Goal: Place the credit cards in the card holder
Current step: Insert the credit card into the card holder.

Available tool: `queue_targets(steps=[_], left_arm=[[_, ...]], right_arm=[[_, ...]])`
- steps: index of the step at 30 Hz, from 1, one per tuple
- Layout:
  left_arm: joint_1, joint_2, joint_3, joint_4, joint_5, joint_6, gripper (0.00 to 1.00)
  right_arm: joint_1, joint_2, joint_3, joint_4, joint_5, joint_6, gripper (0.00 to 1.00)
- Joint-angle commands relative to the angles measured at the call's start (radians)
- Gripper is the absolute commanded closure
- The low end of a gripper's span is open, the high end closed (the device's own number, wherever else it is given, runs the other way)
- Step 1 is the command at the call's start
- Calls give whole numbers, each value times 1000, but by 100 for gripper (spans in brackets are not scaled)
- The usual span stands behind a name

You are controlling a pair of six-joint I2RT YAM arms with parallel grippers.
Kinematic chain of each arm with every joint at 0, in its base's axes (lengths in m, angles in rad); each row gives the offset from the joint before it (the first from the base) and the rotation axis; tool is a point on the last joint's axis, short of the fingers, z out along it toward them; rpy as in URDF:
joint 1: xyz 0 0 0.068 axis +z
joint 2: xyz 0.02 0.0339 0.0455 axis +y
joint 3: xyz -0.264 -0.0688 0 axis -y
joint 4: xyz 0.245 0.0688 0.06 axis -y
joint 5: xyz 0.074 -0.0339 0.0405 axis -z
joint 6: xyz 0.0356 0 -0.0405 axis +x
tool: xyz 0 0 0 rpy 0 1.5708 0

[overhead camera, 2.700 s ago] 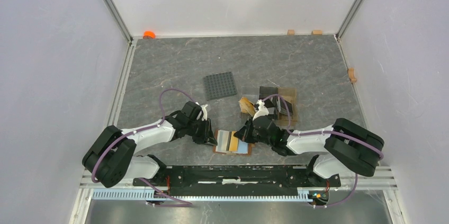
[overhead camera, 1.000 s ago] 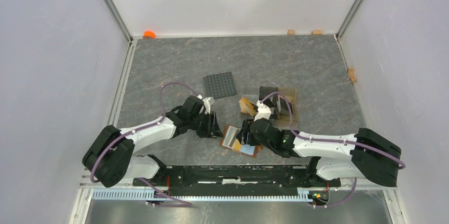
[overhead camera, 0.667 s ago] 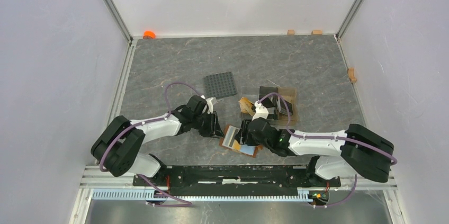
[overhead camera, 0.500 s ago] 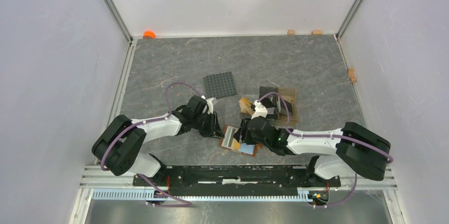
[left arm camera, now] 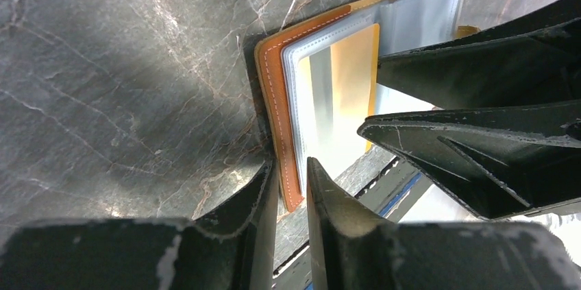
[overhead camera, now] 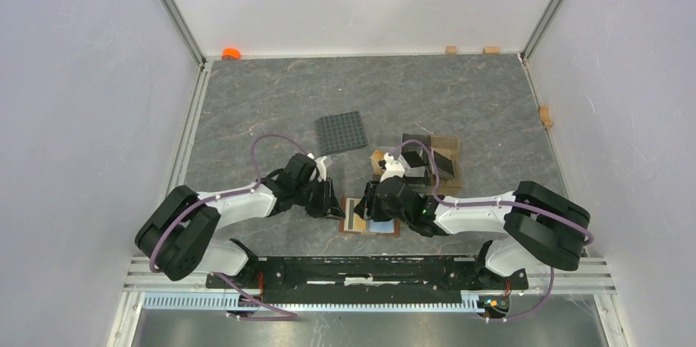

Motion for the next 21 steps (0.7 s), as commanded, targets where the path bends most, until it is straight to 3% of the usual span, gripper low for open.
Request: queue_targets(steps=[1,11,14,21], left_arm=[[-7,-35,-8,88,47,-59,72],[-5,-134,6,-21,-8,-54,61],[-6,-137,8,-30,-15,-57,58],[-7,-107,14,-41,-34,-51,53]], right_arm=[[13,1,37,48,-27,-10,51],[12,-207,44,-222,128,-110,40],[3,-266,25,-301,122,-117,40],[-7,-366,-100,-278,82,-55,45]])
